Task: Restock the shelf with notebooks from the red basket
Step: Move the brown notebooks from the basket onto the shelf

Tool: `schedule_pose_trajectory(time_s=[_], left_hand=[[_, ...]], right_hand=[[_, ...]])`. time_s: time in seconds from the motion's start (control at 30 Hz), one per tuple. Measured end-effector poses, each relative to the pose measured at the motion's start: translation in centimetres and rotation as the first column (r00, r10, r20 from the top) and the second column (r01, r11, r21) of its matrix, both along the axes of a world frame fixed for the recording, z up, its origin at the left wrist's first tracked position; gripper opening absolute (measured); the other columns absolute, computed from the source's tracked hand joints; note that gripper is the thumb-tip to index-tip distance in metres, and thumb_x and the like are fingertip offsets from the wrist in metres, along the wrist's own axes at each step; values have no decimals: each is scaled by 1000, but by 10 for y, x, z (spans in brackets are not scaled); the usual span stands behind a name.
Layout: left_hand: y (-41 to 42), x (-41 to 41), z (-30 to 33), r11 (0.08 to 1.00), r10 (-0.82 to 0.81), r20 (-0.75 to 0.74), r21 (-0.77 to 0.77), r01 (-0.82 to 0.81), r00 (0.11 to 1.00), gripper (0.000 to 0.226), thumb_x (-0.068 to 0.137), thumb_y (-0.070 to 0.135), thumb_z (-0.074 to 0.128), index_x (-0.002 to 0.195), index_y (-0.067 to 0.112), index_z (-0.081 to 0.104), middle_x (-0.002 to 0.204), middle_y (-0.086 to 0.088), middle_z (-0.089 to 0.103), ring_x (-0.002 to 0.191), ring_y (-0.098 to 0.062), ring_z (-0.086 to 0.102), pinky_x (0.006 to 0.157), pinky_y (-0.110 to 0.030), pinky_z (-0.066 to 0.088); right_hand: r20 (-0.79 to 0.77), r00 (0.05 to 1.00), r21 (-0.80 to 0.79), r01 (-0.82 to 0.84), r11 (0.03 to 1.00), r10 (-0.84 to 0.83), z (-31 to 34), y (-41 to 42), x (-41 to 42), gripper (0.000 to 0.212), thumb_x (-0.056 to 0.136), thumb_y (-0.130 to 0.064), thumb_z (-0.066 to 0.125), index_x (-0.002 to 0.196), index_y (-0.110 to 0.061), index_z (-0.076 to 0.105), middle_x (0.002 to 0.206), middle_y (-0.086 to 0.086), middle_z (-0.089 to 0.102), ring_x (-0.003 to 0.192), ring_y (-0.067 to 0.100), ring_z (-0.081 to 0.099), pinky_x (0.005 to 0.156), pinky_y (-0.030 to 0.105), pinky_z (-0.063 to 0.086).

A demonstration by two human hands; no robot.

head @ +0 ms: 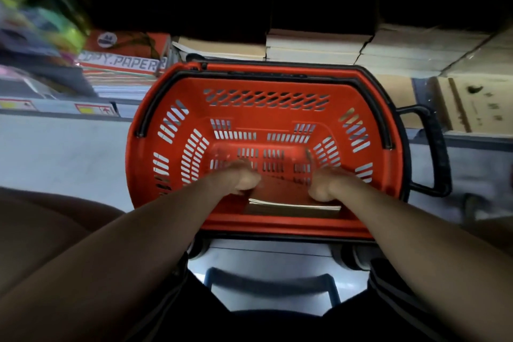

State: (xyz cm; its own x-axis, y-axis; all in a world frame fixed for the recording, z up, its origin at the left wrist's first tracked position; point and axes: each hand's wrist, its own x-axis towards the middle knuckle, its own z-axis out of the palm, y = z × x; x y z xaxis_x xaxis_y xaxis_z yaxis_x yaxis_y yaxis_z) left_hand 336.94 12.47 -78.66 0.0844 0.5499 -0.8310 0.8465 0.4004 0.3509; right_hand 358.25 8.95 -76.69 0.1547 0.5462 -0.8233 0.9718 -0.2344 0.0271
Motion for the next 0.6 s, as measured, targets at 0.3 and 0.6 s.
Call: schedule_pose_trajectory(time_s=[0.3, 0.6], left_hand=[[-1, 4, -4, 971, 231, 34, -67, -228, 972, 62, 77, 6, 86, 133, 11, 60, 131, -8, 66, 111, -25, 62, 86, -35, 55], [0, -4, -3, 873, 425, 103, -311, -377, 899, 70, 77, -5, 74, 143, 6, 53, 154, -7, 47, 141, -26, 43, 118, -37, 35]], right_hand=[[-9, 1000, -75, 6, 997, -7, -9, 4, -1, 59, 100, -32, 54, 154, -9, 45, 155, 16, 51, 136, 32, 55, 110, 37, 47], [-147, 979, -77, 131, 988, -142, -12, 3, 1, 54, 102, -26, 58, 154, -12, 47, 150, 14, 54, 132, 30, 56, 112, 43, 48]])
